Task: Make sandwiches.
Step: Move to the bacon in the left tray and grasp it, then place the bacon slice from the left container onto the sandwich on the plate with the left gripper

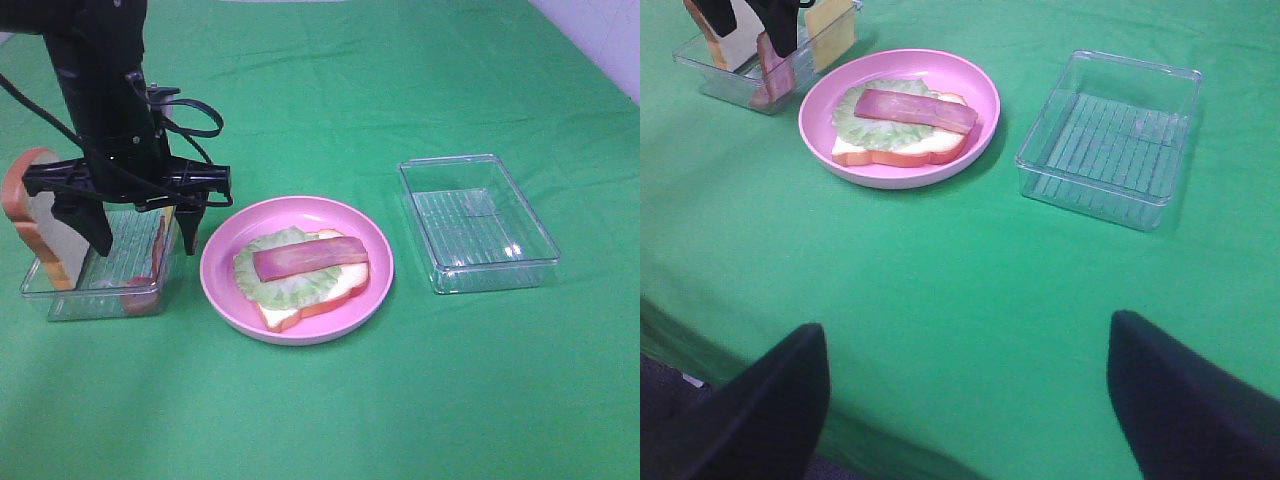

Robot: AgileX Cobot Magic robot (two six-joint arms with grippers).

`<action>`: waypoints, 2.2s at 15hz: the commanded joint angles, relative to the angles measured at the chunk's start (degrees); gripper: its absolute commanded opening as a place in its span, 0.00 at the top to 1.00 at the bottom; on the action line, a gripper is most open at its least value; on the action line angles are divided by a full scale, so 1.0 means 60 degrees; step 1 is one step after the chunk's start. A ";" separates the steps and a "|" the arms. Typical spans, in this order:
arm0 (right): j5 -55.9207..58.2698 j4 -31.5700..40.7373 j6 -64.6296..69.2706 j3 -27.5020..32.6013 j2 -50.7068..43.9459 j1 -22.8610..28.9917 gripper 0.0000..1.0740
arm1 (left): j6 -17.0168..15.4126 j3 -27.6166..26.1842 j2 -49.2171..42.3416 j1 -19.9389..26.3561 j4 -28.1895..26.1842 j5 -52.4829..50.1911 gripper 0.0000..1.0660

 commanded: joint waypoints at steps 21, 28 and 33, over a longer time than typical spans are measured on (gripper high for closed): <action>-0.0057 -0.0010 -0.0086 0.0038 -0.0143 0.0010 0.32 | -0.0048 -0.0029 0.0506 -0.0067 0.0353 -0.0239 1.00; -0.0057 -0.0010 -0.0076 0.0038 -0.0143 0.0010 0.32 | 0.0773 -0.0611 -0.0095 -0.0067 -0.1098 -0.0468 1.00; -0.0057 -0.0010 -0.0067 0.0038 -0.0143 0.0010 0.32 | 0.4020 -0.1060 -0.0258 -0.0067 -0.5901 -0.1891 1.00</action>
